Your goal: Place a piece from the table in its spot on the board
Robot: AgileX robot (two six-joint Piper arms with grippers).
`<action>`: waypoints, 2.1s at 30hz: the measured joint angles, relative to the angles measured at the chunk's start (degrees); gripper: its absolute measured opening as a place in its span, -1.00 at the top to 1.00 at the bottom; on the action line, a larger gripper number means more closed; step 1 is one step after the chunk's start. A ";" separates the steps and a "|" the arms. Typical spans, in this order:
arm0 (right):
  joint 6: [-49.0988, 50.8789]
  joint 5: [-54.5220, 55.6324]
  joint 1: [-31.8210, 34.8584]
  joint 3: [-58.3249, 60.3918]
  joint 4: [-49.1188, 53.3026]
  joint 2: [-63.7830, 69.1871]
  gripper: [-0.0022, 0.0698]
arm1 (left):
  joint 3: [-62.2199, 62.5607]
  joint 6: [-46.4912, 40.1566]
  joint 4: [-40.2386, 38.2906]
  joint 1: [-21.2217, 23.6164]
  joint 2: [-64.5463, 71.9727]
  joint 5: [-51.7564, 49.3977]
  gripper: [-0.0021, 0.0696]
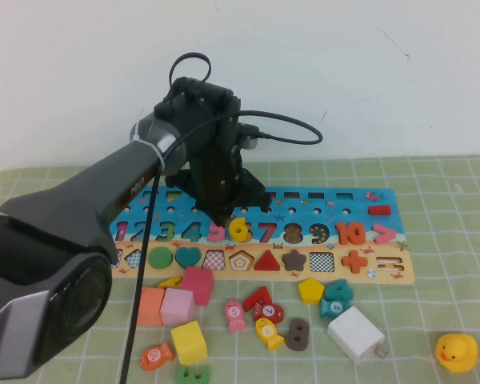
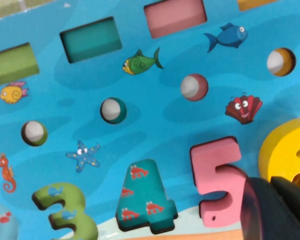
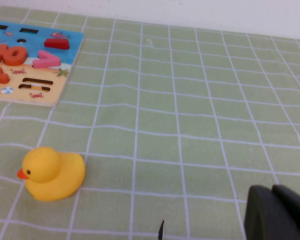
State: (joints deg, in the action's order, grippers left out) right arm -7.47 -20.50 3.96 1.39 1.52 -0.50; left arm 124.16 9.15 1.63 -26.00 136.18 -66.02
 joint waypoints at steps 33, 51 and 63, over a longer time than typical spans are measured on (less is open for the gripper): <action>0.00 0.00 0.00 0.00 0.00 0.00 0.94 | 0.00 -0.70 -1.63 0.00 1.47 1.01 0.95; 0.00 0.00 0.00 0.00 0.00 0.00 0.94 | -18.34 -9.15 2.72 -2.30 -36.49 7.26 0.95; 0.00 0.00 0.00 0.00 0.00 0.00 0.94 | -59.70 -3.06 2.72 -5.95 -71.12 24.07 0.95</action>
State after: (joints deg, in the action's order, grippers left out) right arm -7.47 -20.50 3.96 1.39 1.52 -0.50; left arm 64.47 6.09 4.36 -31.95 65.06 -41.95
